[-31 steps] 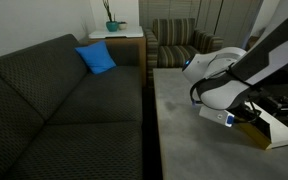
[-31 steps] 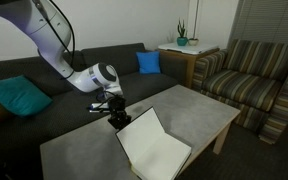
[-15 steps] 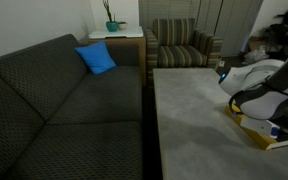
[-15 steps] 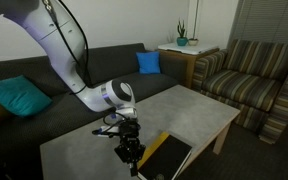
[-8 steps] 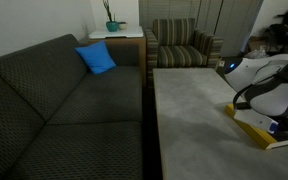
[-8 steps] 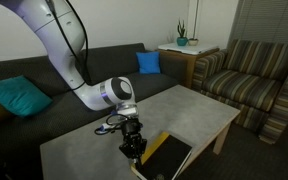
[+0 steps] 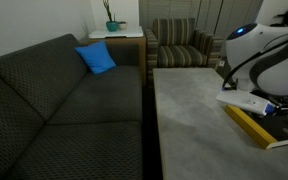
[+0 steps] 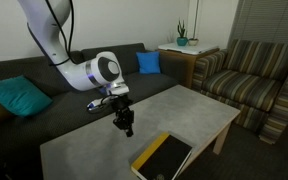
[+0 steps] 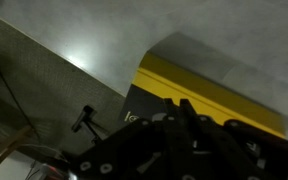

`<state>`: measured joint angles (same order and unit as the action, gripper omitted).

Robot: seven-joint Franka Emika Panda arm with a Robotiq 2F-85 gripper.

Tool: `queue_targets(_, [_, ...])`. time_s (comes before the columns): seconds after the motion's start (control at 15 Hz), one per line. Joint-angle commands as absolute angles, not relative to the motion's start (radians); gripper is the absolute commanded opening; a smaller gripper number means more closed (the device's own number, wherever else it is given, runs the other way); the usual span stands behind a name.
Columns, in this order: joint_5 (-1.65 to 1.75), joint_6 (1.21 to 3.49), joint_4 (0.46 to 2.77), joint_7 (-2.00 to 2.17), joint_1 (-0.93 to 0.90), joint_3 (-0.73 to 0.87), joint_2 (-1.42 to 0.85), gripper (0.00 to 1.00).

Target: Close the open book on the table

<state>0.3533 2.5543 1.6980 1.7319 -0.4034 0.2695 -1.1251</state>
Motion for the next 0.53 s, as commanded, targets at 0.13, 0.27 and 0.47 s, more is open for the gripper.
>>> queue_targets(0.13, [0.356,2.744,1.913,1.498,-0.389,0.203,-0.964,0.58])
queue_targets(0.27, [0.347,2.779,1.943,1.407,-0.392,0.179,-0.953,0.72])
queue_targets(0.47, [0.321,2.815,1.951,1.259,-0.379,0.125,-0.974,0.92])
